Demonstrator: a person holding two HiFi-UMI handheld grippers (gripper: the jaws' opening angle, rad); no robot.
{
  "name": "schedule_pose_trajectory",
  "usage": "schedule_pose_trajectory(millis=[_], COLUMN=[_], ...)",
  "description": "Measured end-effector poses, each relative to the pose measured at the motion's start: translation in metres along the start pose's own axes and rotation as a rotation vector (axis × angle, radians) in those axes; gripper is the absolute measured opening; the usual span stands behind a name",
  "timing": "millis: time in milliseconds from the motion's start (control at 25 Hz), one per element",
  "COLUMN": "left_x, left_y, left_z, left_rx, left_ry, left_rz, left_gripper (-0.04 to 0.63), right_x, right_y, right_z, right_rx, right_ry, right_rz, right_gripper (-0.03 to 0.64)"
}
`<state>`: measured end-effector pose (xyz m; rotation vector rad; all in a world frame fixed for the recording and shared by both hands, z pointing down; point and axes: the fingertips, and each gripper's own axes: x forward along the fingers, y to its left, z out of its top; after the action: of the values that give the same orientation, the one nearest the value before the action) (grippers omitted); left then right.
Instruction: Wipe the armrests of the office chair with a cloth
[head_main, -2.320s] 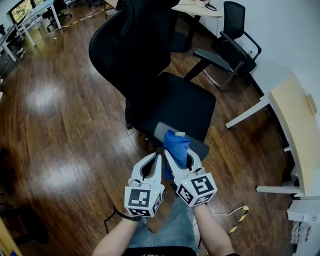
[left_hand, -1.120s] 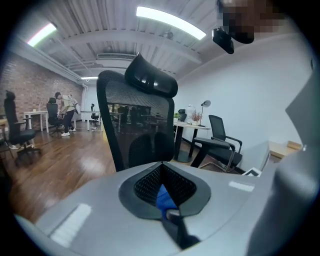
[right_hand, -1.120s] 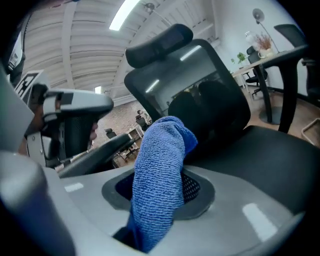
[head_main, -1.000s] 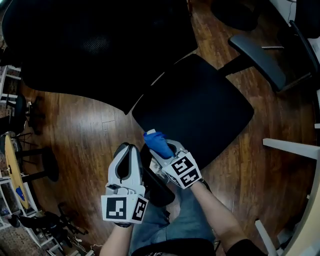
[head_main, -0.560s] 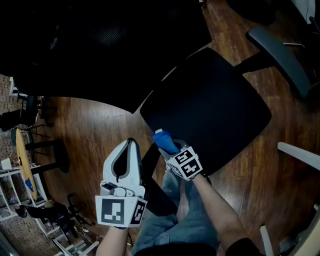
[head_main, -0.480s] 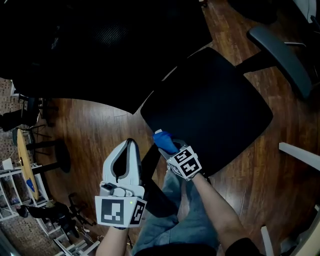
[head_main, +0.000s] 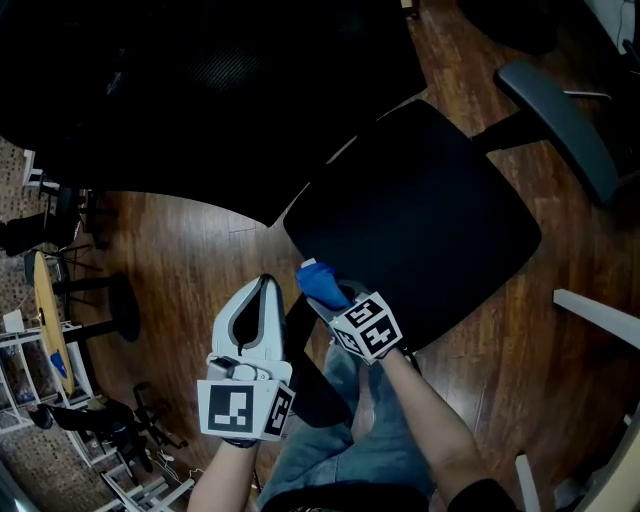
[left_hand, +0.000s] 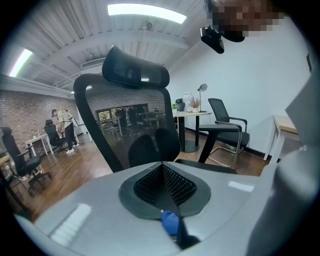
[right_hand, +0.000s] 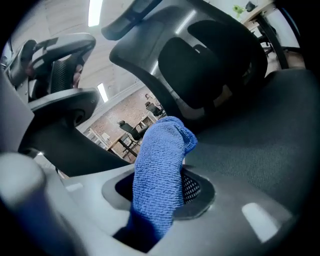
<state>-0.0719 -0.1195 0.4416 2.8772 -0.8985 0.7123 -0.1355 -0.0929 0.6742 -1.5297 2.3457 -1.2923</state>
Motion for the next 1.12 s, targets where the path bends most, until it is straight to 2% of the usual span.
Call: schedule_pose_trajectory(millis=[280,640,840,1120], left_x=[-0.002,-0.001,0.004,0.017], left_y=[0.008,0.004,-0.001,-0.047], left_z=[-0.005,-0.010,-0.010,0.028], left_rx=[-0.051,-0.085,-0.111,-0.144], left_ry=[0.001,-0.003,-0.012,-0.086], left_rz=[0.006,-0.019,-0.062,-0.215], left_gripper=[0.003,0.003,0.004,0.003], right_x=[-0.038,-0.081,-0.097,-0.178], right_y=[0.050,0.079,0.071,0.052], right_z=[0.048,0.087,0.097,0.151], right_rx=[-0.029,-0.047,-0.078,-0.102], right_ry=[-0.103,-0.183,-0.208,-0.375], right_rz=[0.076,0.061,-0.041,-0.320], right_gripper=[0.141,0.141,0.141,0.141])
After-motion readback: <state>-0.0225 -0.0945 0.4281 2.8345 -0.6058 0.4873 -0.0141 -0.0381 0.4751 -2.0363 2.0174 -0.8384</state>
